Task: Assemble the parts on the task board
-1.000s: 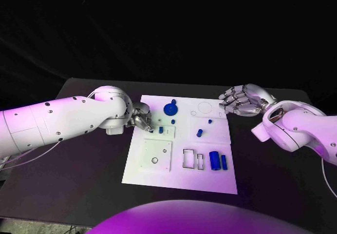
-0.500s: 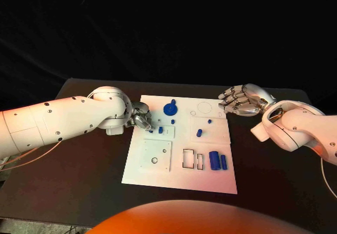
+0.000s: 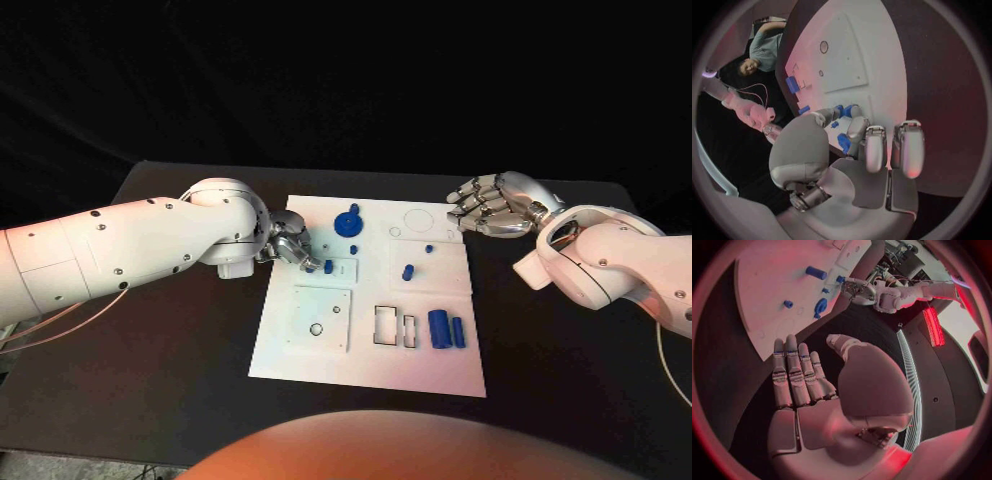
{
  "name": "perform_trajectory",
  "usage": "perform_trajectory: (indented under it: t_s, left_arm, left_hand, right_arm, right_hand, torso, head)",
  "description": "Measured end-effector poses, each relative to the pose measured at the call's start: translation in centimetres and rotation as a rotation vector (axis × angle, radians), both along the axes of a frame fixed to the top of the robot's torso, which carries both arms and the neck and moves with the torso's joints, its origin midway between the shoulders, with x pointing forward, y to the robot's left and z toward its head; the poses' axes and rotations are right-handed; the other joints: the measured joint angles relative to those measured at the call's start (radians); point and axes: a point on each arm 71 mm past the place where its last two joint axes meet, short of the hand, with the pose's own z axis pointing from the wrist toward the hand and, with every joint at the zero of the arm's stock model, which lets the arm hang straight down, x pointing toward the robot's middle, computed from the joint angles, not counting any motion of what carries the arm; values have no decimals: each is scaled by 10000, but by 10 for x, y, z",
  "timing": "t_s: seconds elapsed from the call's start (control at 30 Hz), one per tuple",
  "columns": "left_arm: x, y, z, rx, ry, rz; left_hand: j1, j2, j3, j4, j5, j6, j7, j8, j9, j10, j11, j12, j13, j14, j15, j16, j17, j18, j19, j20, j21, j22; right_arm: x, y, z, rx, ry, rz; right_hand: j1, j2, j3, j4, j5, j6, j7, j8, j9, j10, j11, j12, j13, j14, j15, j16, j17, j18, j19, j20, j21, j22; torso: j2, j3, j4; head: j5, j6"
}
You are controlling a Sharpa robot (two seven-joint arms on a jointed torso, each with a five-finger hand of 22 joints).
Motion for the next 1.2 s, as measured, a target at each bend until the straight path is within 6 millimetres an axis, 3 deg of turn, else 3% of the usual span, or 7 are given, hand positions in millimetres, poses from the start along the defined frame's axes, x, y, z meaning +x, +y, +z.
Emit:
perform_trajectory:
  t_s: [0.23, 0.57, 0.77, 0.8, 0.9, 1.03, 1.2]
  left_arm:
    - [1, 1, -1, 2, 68, 96]
    - [1, 5, -1, 90, 108, 264]
    - [2, 7, -1, 115, 95, 353]
    - [2, 8, -1, 112, 86, 366]
    - [2, 9, -1, 93, 50, 407]
    - [2, 9, 1, -25, -56, 503]
    - [4, 10, 6, -333, -288, 683]
  left_hand:
    - [0, 0, -219, 18, 36, 0, 0, 0, -15, 0, 0, 0, 0, 0, 0, 0, 0, 1, 0, 0, 0, 0]
    - [278, 435, -397, 6, 219, 0, 0, 0, -29, 1, 1, 0, 1, 0, 1, 0, 8, 0, 0, 1, 0, 0]
    - [346, 503, -523, 22, 319, 0, 0, 0, -37, 1, 1, 0, 27, 0, 1, 0, 7, 0, 0, 1, 0, 0]
    - [345, 503, -640, 19, 272, 0, 0, 0, -37, 1, 1, 0, 27, -1, 1, 0, 7, 0, 0, 1, 0, 0]
    - [166, 426, -991, 29, -281, 0, 0, -40, -50, 1, 1, 0, 27, -1, 1, 0, 7, 1, 0, 1, 0, 0]
    - [-363, 373, -1572, 45, -1176, 0, 0, -40, -67, 1, 1, 0, 27, -1, 1, 0, 7, 0, 0, 1, 0, 0]
    - [-499, 394, -1708, 47, -1312, 0, 0, -42, -67, 1, 0, -2, 3, -1, 1, 0, 6, 0, 0, 1, -1, 0]
  right_arm:
    - [0, 0, 0, -1, 6, -5]
    - [0, -1, 0, -2, 13, -15]
    - [0, -1, 0, -4, 14, -23]
    - [0, -1, 0, -4, 15, -24]
    - [0, -1, 0, -4, 15, -25]
    - [0, -1, 0, -4, 16, -26]
    - [0, -1, 0, -3, 19, -26]
  right_hand:
    - [0, 0, 0, 0, 0, 0, 0, 0, -9, 0, 0, 0, -14, 0, 0, -39, -11, 0, 0, 0, 0, -12]
    - [0, 0, -27, -27, 0, 0, 0, -1, -17, -36, 36, 0, -24, -35, 36, -39, -21, 0, -74, -2, 0, -47]
    - [0, 0, -28, -27, -1, 0, 0, -1, -17, -36, 36, 0, -24, -35, 35, -39, -20, 0, -74, -2, 0, -47]
    - [0, 0, -28, -27, 0, 0, 0, -1, -17, -36, 36, 0, -24, -35, 35, -39, -20, 0, -74, -1, 0, -46]
    - [-29, 29, -28, -27, 0, 0, 0, 38, -17, -36, 36, 0, -43, -35, 35, -39, -36, 0, -74, -2, 0, -64]
    - [-41, 42, -28, -27, -1, 1, 0, 38, -22, -36, 35, 0, -44, -34, 35, -69, -36, 0, -74, -1, 0, -64]
    - [-41, 41, -28, -27, -1, 1, 0, 38, -27, -36, 35, 0, -44, -34, 35, -78, -36, -1, -74, -1, 0, -64]
  torso:
    - [-2, -4, 2]
    - [-1, -8, 3]
    - [-1, -11, 5]
    - [-1, -11, 5]
    - [-1, -10, 4]
    - [-1, -11, 3]
    - [-5, -10, 0]
  head:
    - [-9, 0]
    - [1, 0]
    - [3, 0]
    - [3, 0]
    - [4, 0]
    - [5, 0]
    - [5, 0]
